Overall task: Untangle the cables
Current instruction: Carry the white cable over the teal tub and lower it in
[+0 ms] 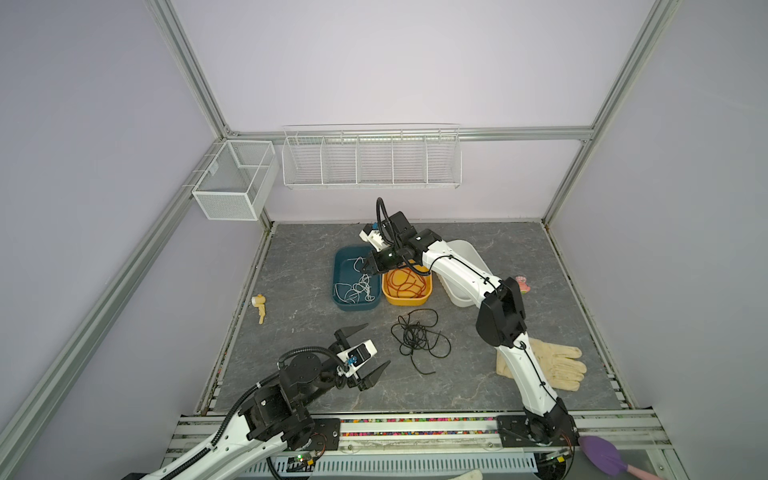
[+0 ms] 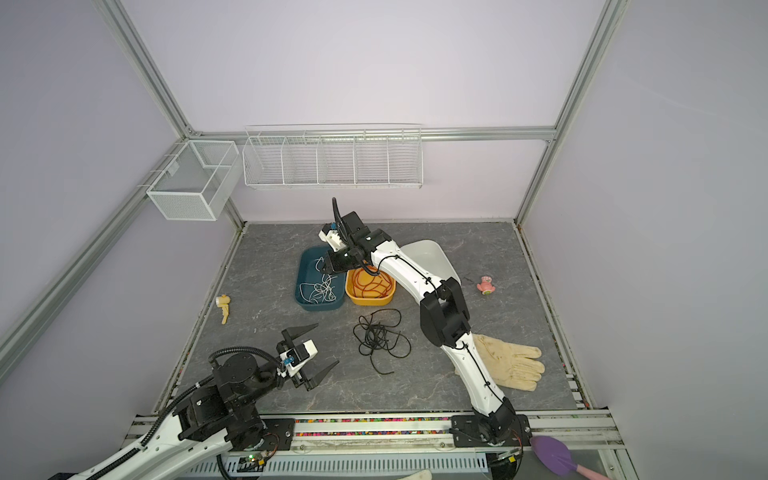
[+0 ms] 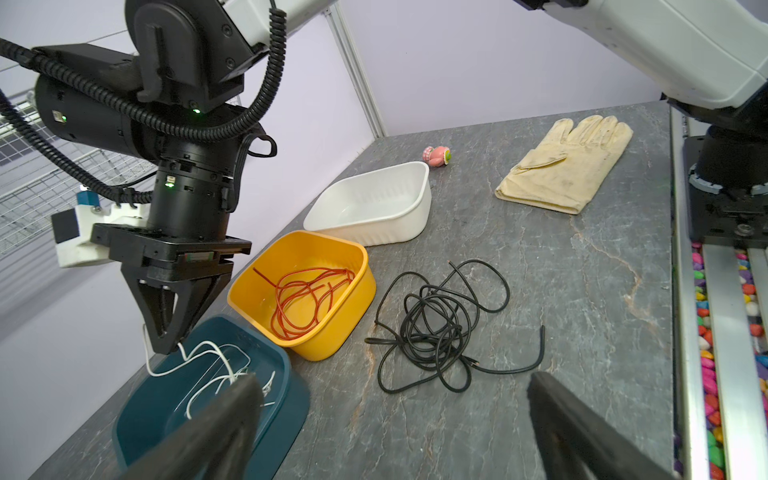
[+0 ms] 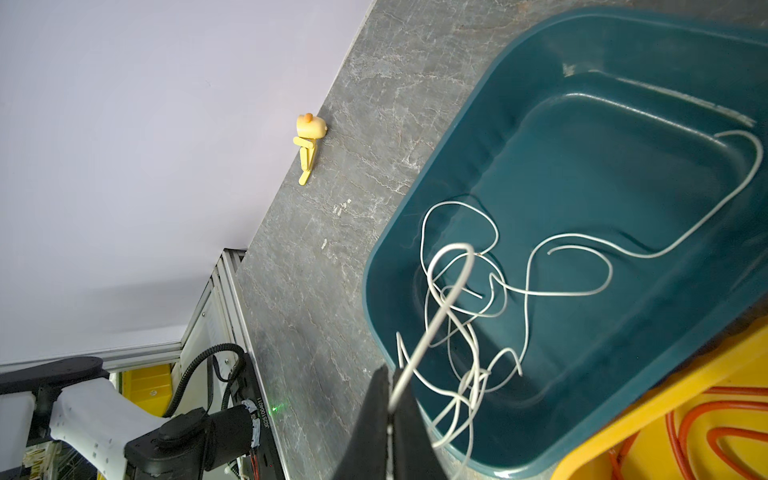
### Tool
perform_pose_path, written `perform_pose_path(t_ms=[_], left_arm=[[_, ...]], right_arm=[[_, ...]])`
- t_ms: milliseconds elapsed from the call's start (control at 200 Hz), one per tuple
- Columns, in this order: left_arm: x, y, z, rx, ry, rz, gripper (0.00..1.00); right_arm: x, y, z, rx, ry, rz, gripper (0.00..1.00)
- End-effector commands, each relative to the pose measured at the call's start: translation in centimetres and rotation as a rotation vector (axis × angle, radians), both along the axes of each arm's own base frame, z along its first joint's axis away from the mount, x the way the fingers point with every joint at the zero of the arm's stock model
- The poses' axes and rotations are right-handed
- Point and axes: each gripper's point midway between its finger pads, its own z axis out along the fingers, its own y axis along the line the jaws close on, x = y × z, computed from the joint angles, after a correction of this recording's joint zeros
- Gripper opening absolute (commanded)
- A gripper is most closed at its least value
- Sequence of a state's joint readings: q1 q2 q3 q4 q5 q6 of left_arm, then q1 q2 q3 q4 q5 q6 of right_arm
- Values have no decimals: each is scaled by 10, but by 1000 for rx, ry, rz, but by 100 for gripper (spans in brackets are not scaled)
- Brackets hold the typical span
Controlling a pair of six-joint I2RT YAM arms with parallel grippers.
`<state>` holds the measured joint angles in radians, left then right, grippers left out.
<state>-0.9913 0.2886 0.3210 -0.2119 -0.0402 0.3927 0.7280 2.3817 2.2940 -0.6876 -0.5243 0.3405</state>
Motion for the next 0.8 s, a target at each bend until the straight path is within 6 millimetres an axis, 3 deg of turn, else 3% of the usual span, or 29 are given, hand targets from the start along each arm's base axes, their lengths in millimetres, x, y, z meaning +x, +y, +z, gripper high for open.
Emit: perform_pose_path(t_ms=[0,240,795], left_arm=[[13,7,0,-39,23,94,99],[33,22,0,-117,100,266,99],[47,27,-10,-127,195,372,99]], right_arm=[[10,6,6,40,-16,-7,7],[16,9,-14,21,13,-28,7],[28,5,-68,-77,50,-99,8]])
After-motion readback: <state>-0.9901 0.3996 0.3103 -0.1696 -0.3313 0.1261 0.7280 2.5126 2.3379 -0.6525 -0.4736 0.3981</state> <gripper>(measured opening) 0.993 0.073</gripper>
